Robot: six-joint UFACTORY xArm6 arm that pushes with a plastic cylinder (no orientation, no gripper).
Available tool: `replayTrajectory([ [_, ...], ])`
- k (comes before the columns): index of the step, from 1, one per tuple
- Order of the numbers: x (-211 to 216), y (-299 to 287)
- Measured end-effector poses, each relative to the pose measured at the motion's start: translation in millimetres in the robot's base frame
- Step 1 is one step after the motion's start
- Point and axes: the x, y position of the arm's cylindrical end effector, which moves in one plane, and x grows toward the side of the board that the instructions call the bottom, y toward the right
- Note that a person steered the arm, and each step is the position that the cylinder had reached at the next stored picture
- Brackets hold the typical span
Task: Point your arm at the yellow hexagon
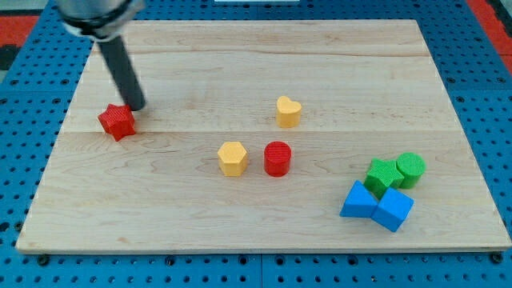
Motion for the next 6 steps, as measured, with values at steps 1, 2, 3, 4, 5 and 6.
replayTrajectory([
  [1, 34, 6],
  [2, 45, -38],
  [3, 35, -55],
  [4, 35, 26],
  [5, 45, 116],
  [6, 78, 158],
])
